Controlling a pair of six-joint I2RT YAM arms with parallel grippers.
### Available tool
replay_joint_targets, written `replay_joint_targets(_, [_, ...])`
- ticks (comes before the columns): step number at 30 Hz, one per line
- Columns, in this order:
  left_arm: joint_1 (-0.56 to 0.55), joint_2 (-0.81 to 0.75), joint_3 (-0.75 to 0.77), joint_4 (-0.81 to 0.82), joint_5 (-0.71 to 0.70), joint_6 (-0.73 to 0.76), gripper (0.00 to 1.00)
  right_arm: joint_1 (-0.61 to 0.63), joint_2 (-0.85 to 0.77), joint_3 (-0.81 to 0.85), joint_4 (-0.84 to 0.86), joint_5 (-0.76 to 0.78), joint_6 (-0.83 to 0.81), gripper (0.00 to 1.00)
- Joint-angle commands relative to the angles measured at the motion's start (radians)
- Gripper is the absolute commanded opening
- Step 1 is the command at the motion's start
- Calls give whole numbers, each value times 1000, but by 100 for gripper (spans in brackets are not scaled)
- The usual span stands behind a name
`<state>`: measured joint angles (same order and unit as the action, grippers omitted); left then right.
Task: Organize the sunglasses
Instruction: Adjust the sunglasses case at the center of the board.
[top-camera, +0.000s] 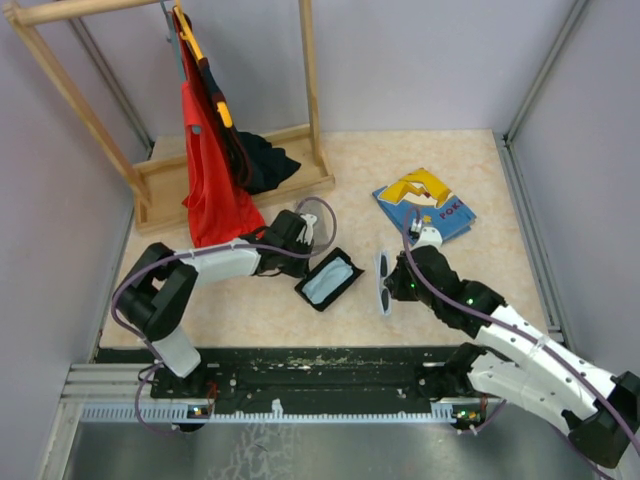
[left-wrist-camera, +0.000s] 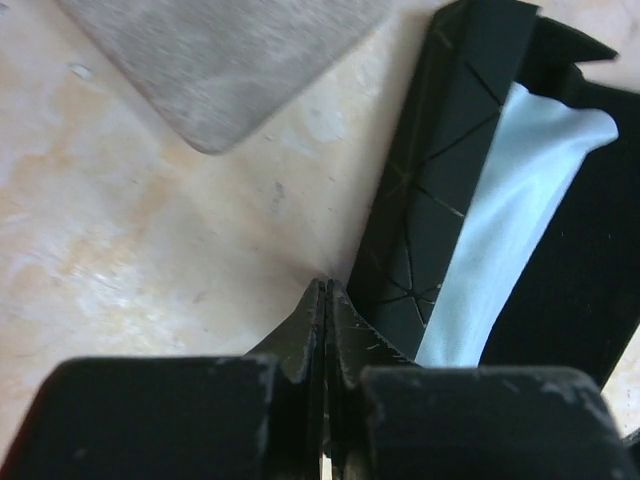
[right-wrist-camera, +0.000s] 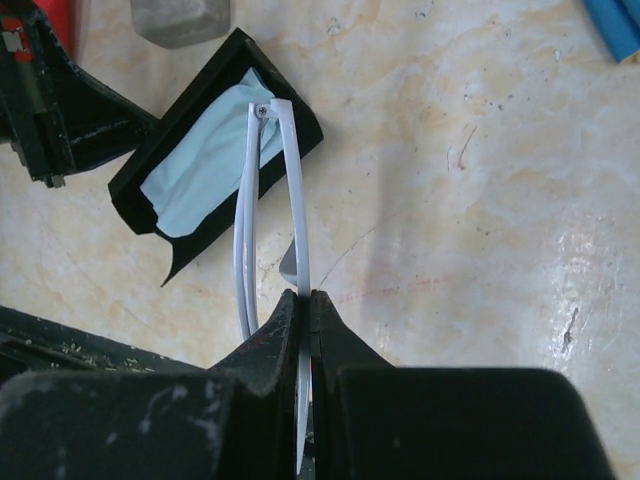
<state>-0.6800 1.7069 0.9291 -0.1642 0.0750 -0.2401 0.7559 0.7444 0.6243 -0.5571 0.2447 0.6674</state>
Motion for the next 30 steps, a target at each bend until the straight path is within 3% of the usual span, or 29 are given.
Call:
replay_joint_targets(1, [-58,-26,-54,-41,-5,-48,0,-1,49,100,-36,-18,20,0])
replay_joint_targets(7, [-139,-46,-93,-18,-9,-100,0,-1,43,80,-19,-17,91,0])
replay_joint_targets(17, [-237,-48,-97,21,4,-160,0,-12,-150,-72,119,-131,105,0])
replay_joint_targets(23, [-242,-51,-112,46,5,-164,0,-55,-121,-104,113,-241,67,0])
replay_joint_targets(30, [-243,-54,-112,59,12,-142,0,-68,-139,-110,167,-176,109,0])
